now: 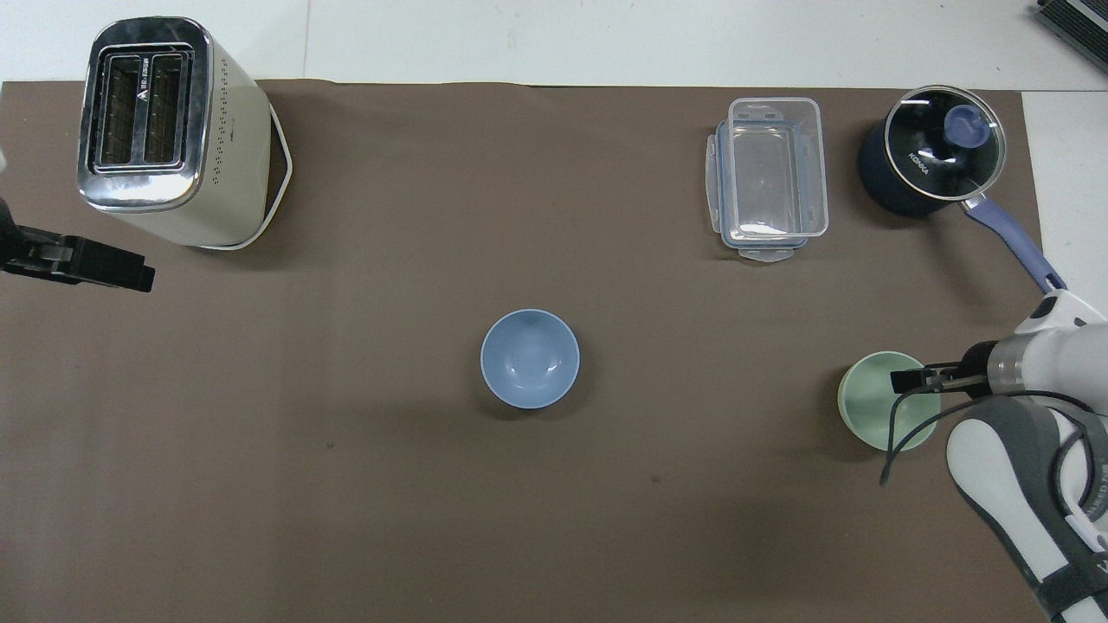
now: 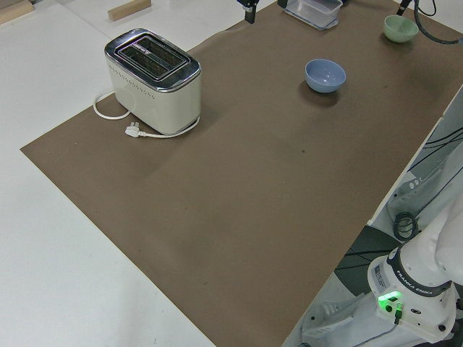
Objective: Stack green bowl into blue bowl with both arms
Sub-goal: 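Lower the right gripper onto the rim of the green bowl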
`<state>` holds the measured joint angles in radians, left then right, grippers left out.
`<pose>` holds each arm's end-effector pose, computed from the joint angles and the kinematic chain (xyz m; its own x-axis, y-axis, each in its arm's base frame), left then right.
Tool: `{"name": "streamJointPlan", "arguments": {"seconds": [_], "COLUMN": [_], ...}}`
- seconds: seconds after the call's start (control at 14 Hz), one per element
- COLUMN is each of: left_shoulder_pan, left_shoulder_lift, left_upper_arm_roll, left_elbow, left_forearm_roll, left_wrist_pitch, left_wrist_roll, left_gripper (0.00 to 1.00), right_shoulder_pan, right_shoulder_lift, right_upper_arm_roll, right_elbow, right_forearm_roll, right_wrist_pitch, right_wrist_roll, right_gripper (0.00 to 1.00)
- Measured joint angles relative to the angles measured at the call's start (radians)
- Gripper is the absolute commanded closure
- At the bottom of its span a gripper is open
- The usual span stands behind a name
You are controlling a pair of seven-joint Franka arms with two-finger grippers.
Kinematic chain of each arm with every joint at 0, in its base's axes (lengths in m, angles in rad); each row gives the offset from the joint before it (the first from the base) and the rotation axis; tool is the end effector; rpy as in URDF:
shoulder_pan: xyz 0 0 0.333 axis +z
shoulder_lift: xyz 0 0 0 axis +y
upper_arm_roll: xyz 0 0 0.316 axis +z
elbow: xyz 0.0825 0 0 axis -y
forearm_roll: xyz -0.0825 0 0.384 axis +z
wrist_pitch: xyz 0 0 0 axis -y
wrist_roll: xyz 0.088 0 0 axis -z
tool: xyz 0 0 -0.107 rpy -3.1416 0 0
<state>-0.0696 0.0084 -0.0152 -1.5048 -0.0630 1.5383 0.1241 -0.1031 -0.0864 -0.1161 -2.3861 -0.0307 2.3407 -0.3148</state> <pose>0.5518 -0.0538 0.6482 0.9773 -0.2091 0.0328 -0.2107 -0.9757 0.0594 0.4768 -0.1067 0.3571 0.9926 0.1168 0.0344 0.1160 -0.9929 0.0248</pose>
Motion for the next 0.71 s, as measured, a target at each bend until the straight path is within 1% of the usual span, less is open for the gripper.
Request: {"name": "streamJointPlan", "arguments": {"seconds": [0.14, 0.5, 0.57, 0.64, 0.71], "left_shoulder_pan": [0.0, 0.0, 0.0, 0.0, 0.0], "left_shoulder_lift": [0.0, 0.0, 0.0, 0.0, 0.0], "left_upper_arm_roll": [0.0, 0.0, 0.0, 0.0, 0.0], "left_elbow": [0.0, 0.0, 0.0, 0.0, 0.0], "left_forearm_roll": [0.0, 0.0, 0.0, 0.0, 0.0], "left_wrist_pitch": [0.0, -0.001, -0.001, -0.001, -0.001], "left_wrist_roll": [0.0, 0.0, 0.0, 0.0, 0.0], "left_gripper": [0.0, 0.0, 0.0, 0.0, 0.0], "right_shoulder_pan": [-0.017, -0.022, -0.022, -0.022, -0.022], "right_shoulder_lift": [0.019, 0.057, 0.061, 0.064, 0.067], "right_upper_arm_roll": [0.0, 0.0, 0.0, 0.0, 0.0], "right_elbow": [-0.007, -0.018, -0.02, -0.022, -0.023], "right_forearm_roll": [0.0, 0.0, 0.0, 0.0, 0.0], "right_wrist_pitch": [0.019, 0.055, 0.057, 0.058, 0.059], "right_wrist_roll": [-0.025, -0.028, -0.028, -0.028, -0.028], "right_gripper": [0.0, 0.0, 0.1, 0.37, 0.79]}}
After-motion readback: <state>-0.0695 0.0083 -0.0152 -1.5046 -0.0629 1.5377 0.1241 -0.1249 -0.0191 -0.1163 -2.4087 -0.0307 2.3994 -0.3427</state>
